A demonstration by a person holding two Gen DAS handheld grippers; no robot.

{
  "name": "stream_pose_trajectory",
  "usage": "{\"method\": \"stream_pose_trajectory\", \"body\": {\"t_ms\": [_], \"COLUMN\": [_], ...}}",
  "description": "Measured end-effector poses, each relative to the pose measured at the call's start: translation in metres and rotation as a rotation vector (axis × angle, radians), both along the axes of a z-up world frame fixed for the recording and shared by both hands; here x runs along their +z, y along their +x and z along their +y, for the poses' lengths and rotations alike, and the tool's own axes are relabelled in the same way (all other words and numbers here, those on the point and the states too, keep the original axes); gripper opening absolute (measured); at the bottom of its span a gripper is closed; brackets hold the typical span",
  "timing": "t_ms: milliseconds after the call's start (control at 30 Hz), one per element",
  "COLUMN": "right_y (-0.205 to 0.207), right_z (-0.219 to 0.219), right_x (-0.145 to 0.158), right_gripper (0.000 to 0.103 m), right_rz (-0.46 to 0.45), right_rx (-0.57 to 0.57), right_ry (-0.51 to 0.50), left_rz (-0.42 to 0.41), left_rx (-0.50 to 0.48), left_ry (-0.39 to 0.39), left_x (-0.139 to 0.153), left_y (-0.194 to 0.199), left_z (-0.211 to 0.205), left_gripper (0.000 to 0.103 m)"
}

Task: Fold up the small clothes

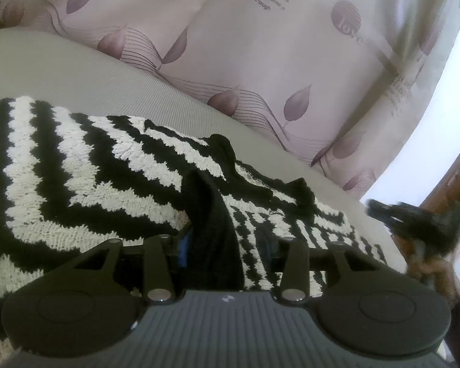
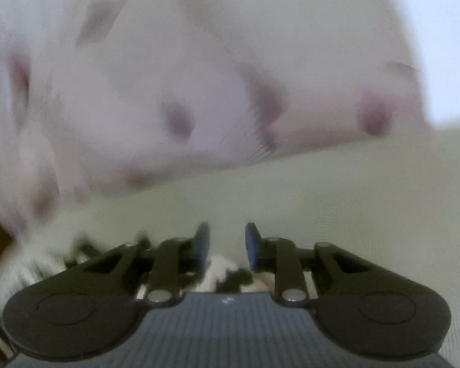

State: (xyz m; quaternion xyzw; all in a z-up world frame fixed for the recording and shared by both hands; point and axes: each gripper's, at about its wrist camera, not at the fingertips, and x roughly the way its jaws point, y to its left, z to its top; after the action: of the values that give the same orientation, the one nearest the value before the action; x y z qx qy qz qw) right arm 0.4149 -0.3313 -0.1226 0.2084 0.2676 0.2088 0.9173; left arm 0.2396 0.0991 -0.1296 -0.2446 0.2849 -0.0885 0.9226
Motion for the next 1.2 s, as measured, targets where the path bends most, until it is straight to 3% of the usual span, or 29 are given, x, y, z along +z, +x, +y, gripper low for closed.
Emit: {"method": "stream_pose_trajectory", "body": {"t_ms": [100,133,167,333,567,633,700,767,900,1000,1033,1133,1200], "right_y": [-0.043,-0.06,-0.077,-0.16,-0.215,-0.218,-0.219,-0.22,-0.205,-0.197,-0.193,-0.195,-0.196], "right_z": [-0.03,-0.034,-0.035,-0.028,0.023,0.027,0.023,0.022,0.037,0.064,0.072,0.082,0.078], "right_x": [-0.008,-0.01,-0.012,-0.019,-0.028,-0.026,-0.02,-0.009,-0.001,-0.014,-0.022,-0.031,-0.032], "right_gripper": [0.025,0.025,0.025,0.028,0.029,0.029,0.029,0.029,0.029,0.028,0.027,0.028,0.028], "right_rz": [0.025,0.025,0.025,-0.015,-0.101,-0.119,-0.137,-0.18,-0.204,-0.17,-0.136,-0.138,-0.135], "right_rx": [-0.043,-0.04,-0.027,-0.011,-0.02,-0.047,-0.067,-0.099,-0.054,0.055,0.091,0.118,0.101], "right_ry": [0.102,0.112,0.115,0.026,-0.336,-0.377,-0.325,-0.297,-0.337,-0.46,-0.497,-0.542,-0.511], "left_rz": [0.014,0.02,0.028,0.03,0.036,0.044,0.034,0.027,0.016,-0.009,-0.021,-0.05,-0.027], "left_rx": [-0.007,-0.003,-0.006,0.046,0.125,0.095,0.093,0.086,0.104,0.179,0.212,0.306,0.352], "left_ry": [0.026,0.041,0.043,0.025,0.073,0.074,0.097,0.112,0.076,-0.016,-0.059,-0.138,-0.163], "left_x": [0.003,0.003,0.003,0.003,0.0,-0.001,0.001,0.001,0.004,0.015,0.021,0.037,0.044], "left_y": [0.004,0.005,0.006,0.006,-0.004,-0.001,-0.002,-0.002,-0.007,-0.03,-0.043,-0.085,-0.111], "left_z": [-0.004,-0.006,-0.006,0.004,0.011,0.011,0.007,0.004,0.009,0.028,0.039,0.078,0.108], "left_gripper": [0.04,0.032,0.016,0.016,0.016,0.017,0.02,0.027,0.04,0.064,0.077,0.087,0.088]}}
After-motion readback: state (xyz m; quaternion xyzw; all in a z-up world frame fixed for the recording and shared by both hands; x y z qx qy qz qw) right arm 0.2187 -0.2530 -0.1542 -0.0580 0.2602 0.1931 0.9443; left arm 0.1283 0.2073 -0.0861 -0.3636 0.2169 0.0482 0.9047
